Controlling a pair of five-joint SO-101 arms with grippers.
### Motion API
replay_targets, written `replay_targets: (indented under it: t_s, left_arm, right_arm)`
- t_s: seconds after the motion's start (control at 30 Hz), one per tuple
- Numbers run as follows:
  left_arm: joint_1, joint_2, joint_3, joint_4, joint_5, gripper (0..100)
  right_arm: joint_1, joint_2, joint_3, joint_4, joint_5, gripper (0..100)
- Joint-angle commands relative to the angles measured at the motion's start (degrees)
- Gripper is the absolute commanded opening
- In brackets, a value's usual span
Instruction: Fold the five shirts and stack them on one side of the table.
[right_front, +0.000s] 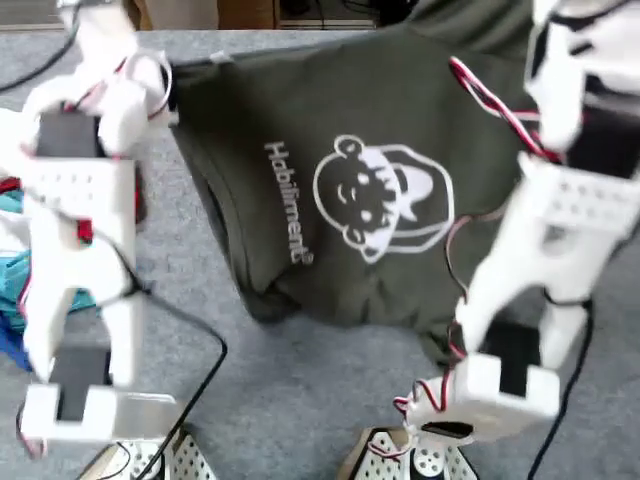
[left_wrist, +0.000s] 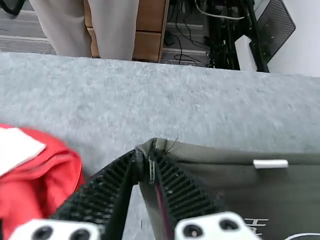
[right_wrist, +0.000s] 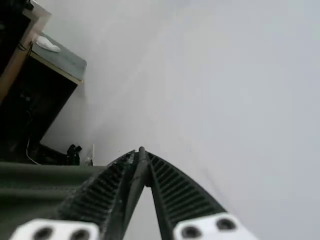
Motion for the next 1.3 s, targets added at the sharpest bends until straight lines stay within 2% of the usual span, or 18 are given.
replay_targets:
  t_s: [0.0,0.17,0.4,0.53,0.57,0.73,0.93,1.13,1.27]
  left_arm:
    - [-0.2,12.4,-18.7,1.3,0.4,2]
    - [-0.1,29.9,-39.0,7.5,0.4,2]
    - [0.5,43.7,-57.5,20.6,3.3,2]
    - [5.4,45.2,-64.5,31.7,3.3,2]
    - [6.4,45.3,-64.4,31.7,3.6,2]
    - [8.2,42.9,-58.6,31.6,3.3,2]
    - [10.4,35.2,-39.7,31.6,1.7,2]
    - [15.6,21.5,-17.5,31.1,1.8,2]
    - [14.8,14.2,-2.4,25.6,1.9,2]
  right_arm:
    - [-1.8,6.2,-0.3,-8.8,0.3,0.5]
    - [-2.0,15.8,-0.4,-15.8,0.4,0.5]
    - [-1.6,21.3,-0.1,-15.8,0.0,0.5]
    - [-1.5,20.3,-0.8,-5.9,0.4,0.5]
    - [-1.5,19.1,-1.3,-1.8,0.5,0.5]
    - [-1.5,14.4,-1.2,17.9,7.4,0.5]
    - [2.4,12.4,-1.3,25.8,8.2,0.5]
    - [2.9,8.8,-0.8,37.0,11.0,0.5]
    - [2.9,6.0,-0.4,42.2,11.3,0.5]
